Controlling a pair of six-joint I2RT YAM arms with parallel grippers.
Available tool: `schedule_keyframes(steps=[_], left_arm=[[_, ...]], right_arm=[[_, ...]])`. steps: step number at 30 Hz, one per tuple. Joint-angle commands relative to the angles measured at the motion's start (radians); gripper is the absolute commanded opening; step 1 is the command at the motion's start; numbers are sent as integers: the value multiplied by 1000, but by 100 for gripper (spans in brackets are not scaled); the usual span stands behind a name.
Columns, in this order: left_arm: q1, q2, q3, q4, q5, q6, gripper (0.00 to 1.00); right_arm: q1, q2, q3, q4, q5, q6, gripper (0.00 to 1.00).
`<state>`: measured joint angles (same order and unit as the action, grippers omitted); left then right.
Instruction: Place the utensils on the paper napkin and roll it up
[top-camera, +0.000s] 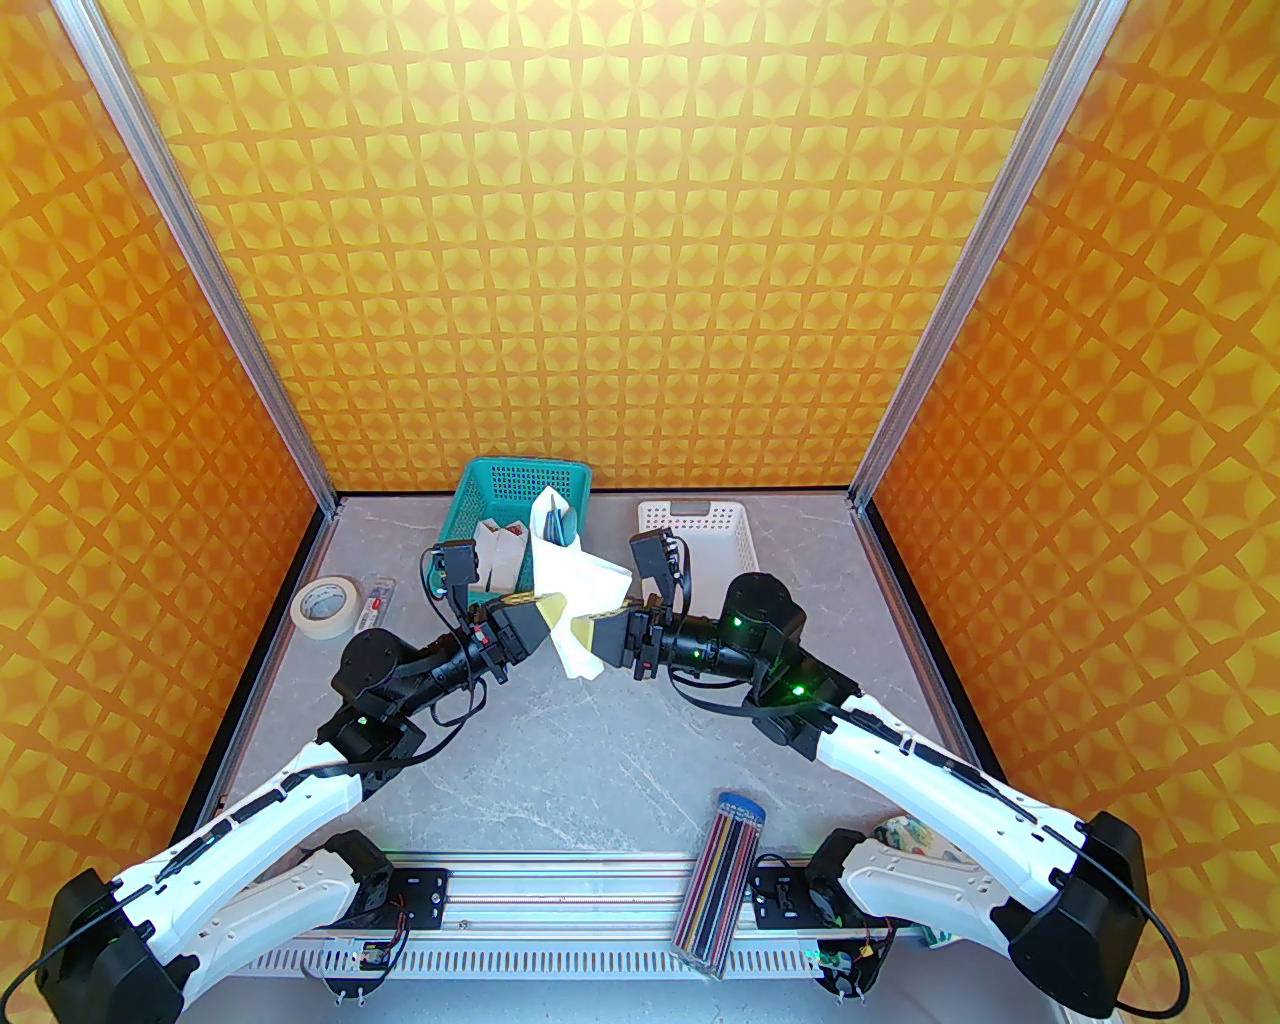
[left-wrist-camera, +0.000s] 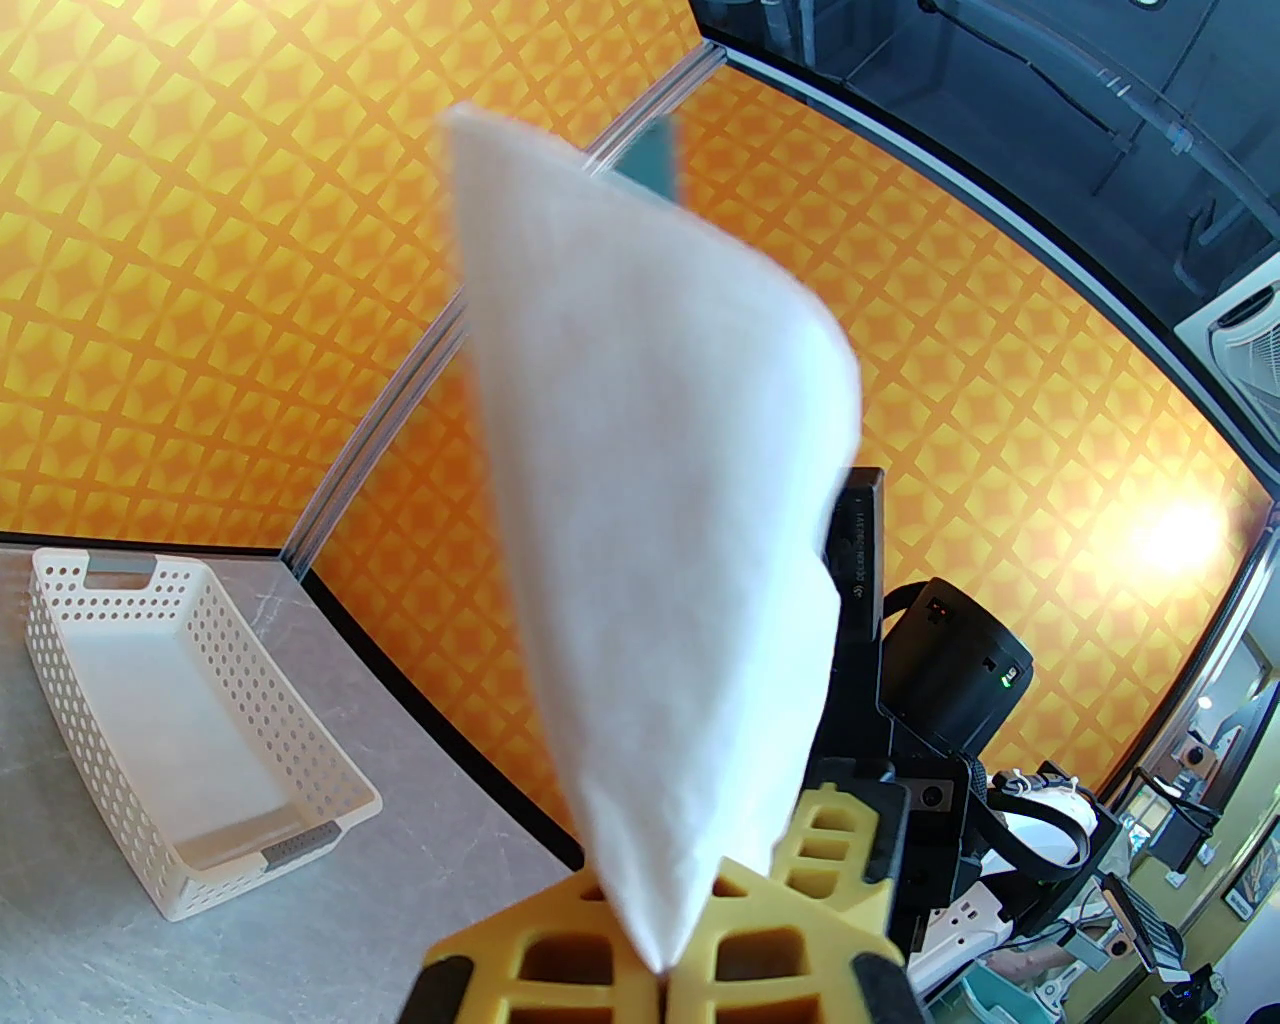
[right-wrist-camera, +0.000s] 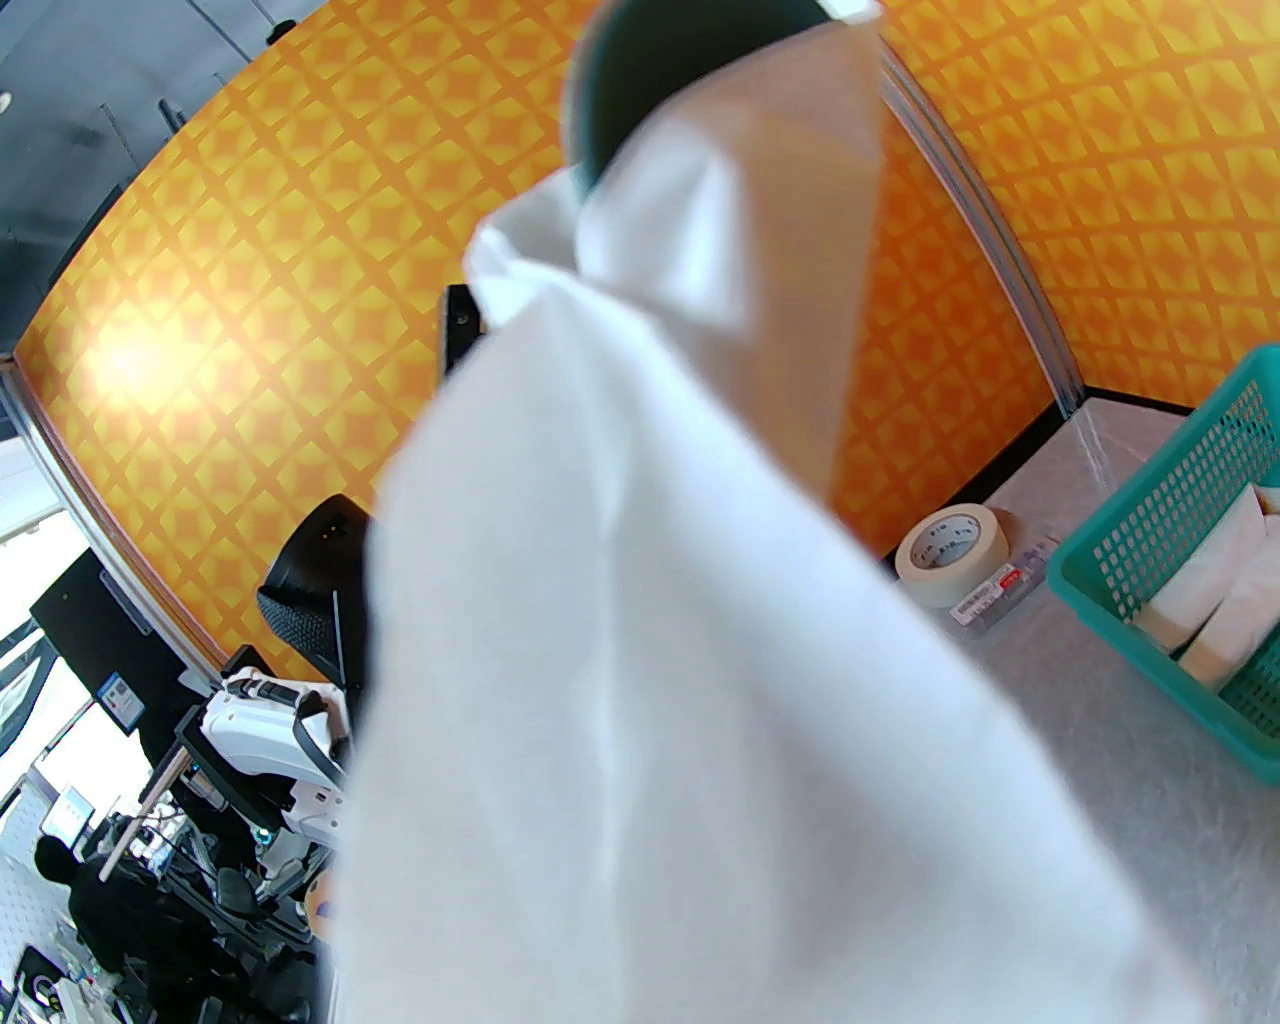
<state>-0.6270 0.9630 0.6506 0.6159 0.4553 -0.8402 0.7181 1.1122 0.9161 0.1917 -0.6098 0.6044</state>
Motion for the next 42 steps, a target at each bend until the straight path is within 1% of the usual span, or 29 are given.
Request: schedule_keyframes(steps=[1, 3, 8, 9, 12, 15, 18, 21, 25, 30, 37, 39, 42], left_arm=[[0, -18, 23, -25, -12, -4, 22], [1, -34, 14, -39, -12, 1, 31], [11, -97, -1, -100, -6, 13, 48], [13, -106, -5, -102, 1, 13, 53], [13, -108, -2, -91, 39, 2, 64], [9, -78, -7, -36, 68, -30, 70], [0, -48, -12, 23, 81, -48, 72], [-10, -27, -12, 68, 85, -60, 72], [-17, -15, -9, 80, 87, -61, 69], [-23, 3, 5, 85, 87, -59, 54], [-25, 14, 4, 90, 87, -59, 38], [-25, 14, 9, 87, 86, -57, 35], [-25, 14, 15, 74, 87, -51, 33]], right_arm=[[6, -34, 10, -34, 15, -43, 8], [6, -40, 18, -47, 24, -61, 6], [6, -48, 18, -37, 34, -82, 4], [6, -47, 17, -23, 26, -79, 3], [6, -41, 3, 60, -8, -57, 3], [6, -31, -9, 136, -33, -23, 3], [10, -14, -13, 169, -45, -2, 2], [16, -4, -15, 177, -43, 0, 2], [18, 3, -19, 175, -36, -2, 2], [24, 12, -25, 167, -32, -11, 2], [26, 6, -25, 131, -19, -31, 2], [26, 2, -22, 106, -21, -46, 2], [26, -7, -27, 83, -20, -59, 2]])
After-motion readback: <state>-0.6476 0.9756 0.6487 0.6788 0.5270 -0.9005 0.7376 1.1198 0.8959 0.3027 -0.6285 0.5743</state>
